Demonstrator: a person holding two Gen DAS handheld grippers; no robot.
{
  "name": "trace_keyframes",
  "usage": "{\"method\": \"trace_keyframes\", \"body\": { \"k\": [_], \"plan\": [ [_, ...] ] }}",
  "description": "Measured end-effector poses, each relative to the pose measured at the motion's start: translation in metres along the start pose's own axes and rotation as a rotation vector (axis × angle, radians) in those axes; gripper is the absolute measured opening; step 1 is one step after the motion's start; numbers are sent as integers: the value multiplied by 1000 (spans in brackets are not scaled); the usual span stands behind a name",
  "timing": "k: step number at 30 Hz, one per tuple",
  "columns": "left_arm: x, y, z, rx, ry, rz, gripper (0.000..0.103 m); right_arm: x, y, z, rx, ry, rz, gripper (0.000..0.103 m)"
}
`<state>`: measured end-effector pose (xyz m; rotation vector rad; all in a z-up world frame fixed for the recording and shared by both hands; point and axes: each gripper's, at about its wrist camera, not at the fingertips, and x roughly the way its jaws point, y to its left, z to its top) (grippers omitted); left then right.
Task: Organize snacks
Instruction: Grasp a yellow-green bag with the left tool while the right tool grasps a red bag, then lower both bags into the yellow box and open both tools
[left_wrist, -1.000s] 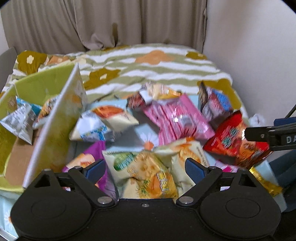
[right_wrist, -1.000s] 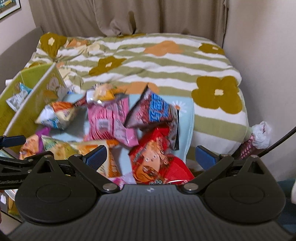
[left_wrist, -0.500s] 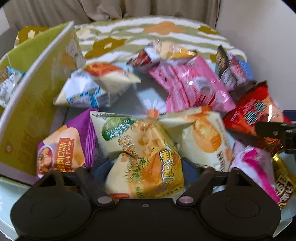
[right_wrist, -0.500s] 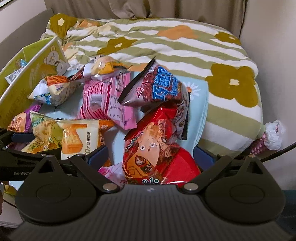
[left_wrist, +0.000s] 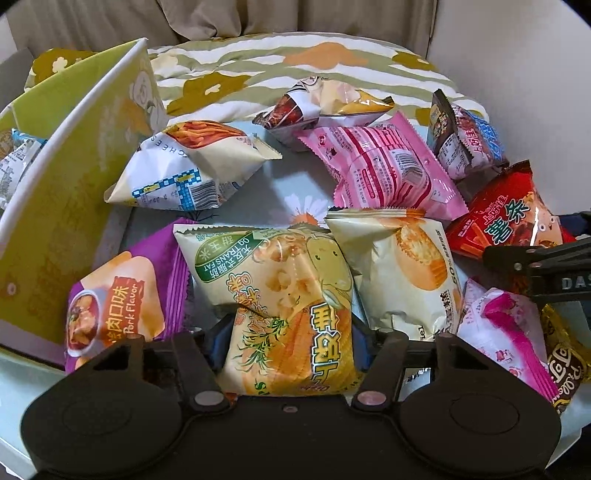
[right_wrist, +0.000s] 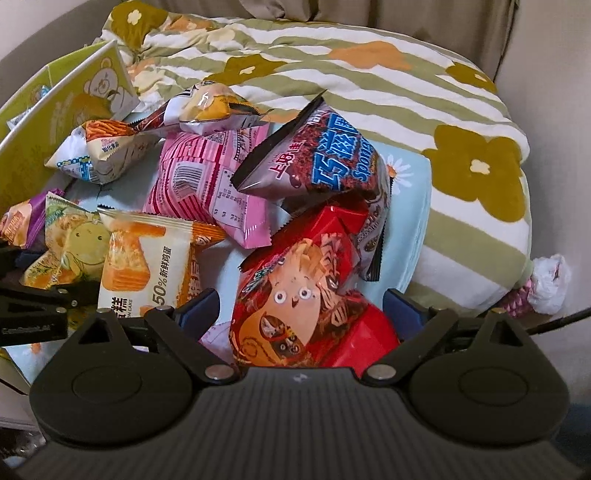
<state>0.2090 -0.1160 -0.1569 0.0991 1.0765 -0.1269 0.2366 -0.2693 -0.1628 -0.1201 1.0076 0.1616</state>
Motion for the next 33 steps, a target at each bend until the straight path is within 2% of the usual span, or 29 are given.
{"method": "trace_keyframes", "body": {
  "k": [2,4,7,11,23,33],
  "plan": [
    [-5,1,-2,-2,-6,0,64,4,1,1,-9,10,-11,102],
    [-8,1,-3,-2,-14,2,63,7,1,1,-19,25,-16,95],
    [-12,1,-2,4,-30,6,63,7,-2,-1,-2,24,0,93],
    [-22,2,-5,2,-52,9,63,3,-2,-2,9,19,4,74],
    [-48,2,-11,9,-134,16,62,-39,7,-3,-33,-81,-48,71],
    [-99,8,-5,6,-249,-7,62,-86,20,7,-56,-186,-61,71]
  ]
}}
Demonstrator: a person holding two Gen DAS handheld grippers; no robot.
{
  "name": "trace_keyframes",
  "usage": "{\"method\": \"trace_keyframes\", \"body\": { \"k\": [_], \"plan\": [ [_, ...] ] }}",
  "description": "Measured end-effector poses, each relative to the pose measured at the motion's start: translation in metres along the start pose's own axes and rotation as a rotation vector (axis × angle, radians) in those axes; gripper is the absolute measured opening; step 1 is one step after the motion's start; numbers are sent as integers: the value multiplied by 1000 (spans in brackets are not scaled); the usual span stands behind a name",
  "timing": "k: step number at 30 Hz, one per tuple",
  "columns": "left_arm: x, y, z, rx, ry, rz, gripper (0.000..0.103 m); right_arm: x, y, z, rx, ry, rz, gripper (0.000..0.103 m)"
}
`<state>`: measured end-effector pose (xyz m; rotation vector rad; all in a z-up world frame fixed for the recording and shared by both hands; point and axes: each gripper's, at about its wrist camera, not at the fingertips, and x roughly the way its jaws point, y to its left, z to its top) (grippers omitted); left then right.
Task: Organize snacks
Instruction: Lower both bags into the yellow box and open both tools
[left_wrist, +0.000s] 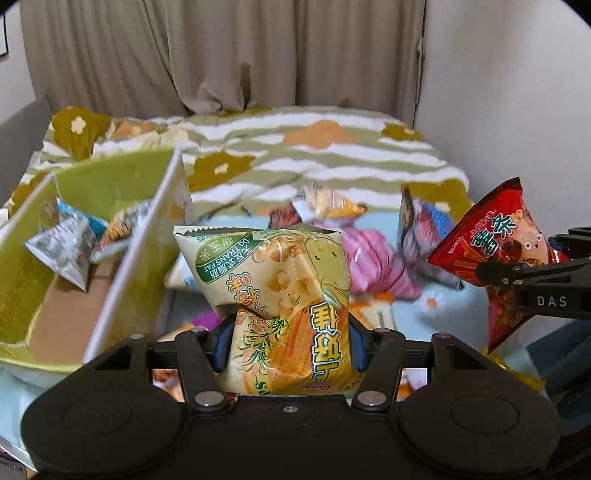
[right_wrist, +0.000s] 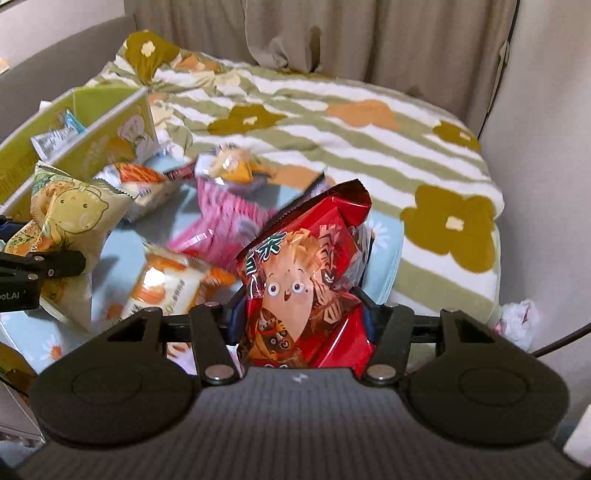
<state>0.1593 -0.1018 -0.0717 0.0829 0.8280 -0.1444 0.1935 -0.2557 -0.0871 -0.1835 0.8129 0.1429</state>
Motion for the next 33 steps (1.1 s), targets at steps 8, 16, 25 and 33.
{"method": "trace_keyframes", "body": {
  "k": [8,16,25,33],
  "plan": [
    [-37,39,23,-52,-105,41,62,-35,30,39,-18,-101,49,71],
    [-58,113,37,-93,-134,104,62,-44,97,89,-7,-166,147,71],
    [-50,213,53,-88,-113,121,62,-25,202,143,49,-160,217,71],
    [-5,281,50,-50,-17,57,62,18,283,171,152,-100,193,71]
  ]
}}
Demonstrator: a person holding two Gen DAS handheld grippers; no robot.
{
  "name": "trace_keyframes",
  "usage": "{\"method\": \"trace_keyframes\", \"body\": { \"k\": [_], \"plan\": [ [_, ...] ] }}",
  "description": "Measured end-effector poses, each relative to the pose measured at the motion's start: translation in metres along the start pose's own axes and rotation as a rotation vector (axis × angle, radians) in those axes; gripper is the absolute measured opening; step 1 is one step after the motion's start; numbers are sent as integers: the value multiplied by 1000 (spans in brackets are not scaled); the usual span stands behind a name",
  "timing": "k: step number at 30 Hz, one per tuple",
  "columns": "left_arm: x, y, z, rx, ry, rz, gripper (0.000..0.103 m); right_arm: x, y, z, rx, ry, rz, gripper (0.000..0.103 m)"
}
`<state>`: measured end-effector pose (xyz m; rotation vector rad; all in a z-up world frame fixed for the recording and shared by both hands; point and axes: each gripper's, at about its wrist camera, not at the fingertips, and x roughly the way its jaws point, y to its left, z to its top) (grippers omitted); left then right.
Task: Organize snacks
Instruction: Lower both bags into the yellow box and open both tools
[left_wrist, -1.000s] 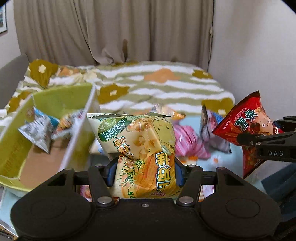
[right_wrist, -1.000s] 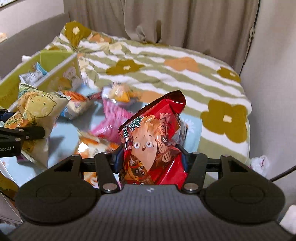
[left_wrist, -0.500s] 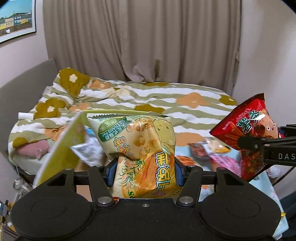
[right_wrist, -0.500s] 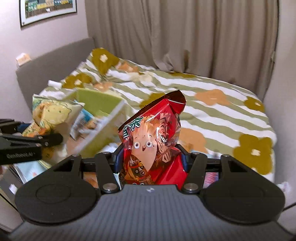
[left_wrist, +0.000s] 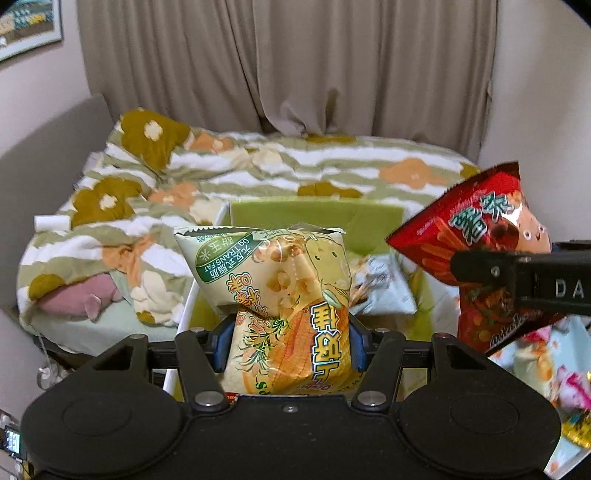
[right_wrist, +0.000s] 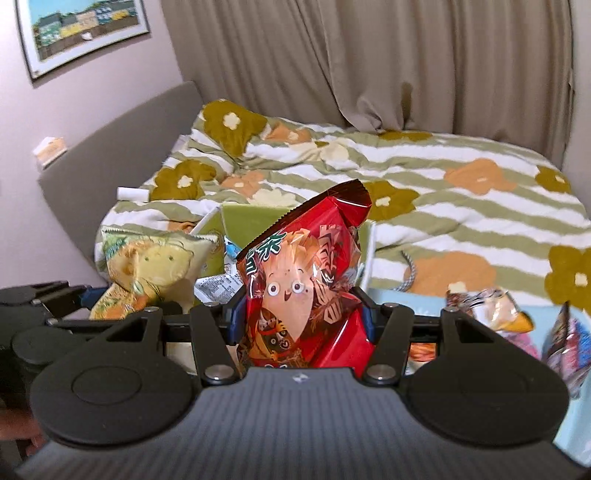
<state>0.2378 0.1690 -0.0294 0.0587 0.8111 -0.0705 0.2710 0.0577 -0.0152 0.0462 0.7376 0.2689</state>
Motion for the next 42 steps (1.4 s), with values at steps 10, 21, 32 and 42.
{"method": "trace_keyframes", "body": {
  "k": [10,21,32,42],
  "plan": [
    [49,22,-20,83,116,-86,94,40,26,-15,79,57,-113,72],
    [23,36,-33,-27,89,-52,102,51,27,-27,112,120,-44,72],
    [4,47,-36,-82,44,18,102,73,17,-29,204,157,33,76],
    [5,49,-45,-84,42,6,102,75,22,-39,155,109,11,103]
  ]
}}
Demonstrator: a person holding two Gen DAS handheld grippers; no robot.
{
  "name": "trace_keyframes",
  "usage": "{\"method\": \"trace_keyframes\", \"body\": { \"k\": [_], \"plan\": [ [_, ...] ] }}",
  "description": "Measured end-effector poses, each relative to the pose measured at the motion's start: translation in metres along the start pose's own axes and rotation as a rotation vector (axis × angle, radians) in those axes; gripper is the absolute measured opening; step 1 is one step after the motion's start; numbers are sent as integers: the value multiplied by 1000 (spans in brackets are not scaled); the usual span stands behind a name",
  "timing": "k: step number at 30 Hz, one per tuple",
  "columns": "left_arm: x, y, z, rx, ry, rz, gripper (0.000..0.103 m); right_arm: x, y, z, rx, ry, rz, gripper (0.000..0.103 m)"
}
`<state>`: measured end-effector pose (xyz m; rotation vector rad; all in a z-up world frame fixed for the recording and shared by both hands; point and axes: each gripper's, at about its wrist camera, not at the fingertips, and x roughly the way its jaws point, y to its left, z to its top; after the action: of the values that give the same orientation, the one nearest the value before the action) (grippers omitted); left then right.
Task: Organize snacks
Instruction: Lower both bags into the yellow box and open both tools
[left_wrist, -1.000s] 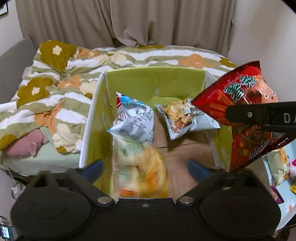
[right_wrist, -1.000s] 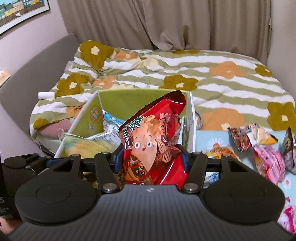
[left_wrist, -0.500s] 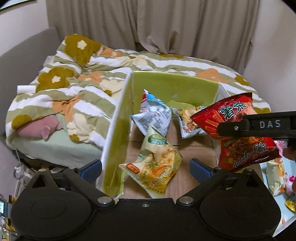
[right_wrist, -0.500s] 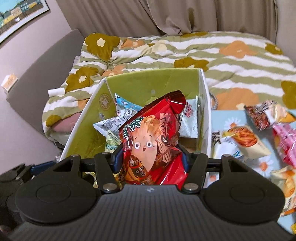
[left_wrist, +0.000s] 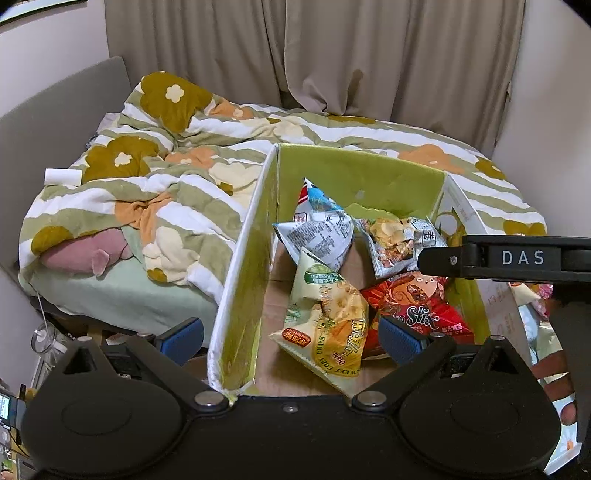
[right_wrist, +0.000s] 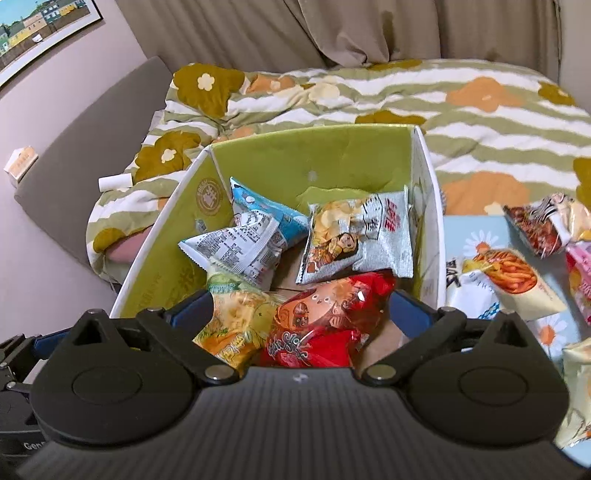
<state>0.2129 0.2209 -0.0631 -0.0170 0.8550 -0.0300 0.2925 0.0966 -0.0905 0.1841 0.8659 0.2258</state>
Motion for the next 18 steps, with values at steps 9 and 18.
{"method": "trace_keyframes", "body": {
  "k": [9,18],
  "plan": [
    [-12,-1,5,24,-37,-22,102,-21,2,-2,0,-24,-23,103],
    [-40,-14,16,76,-129,-76,102,-73,-1,-5,-7,-105,-86,103]
  ]
}}
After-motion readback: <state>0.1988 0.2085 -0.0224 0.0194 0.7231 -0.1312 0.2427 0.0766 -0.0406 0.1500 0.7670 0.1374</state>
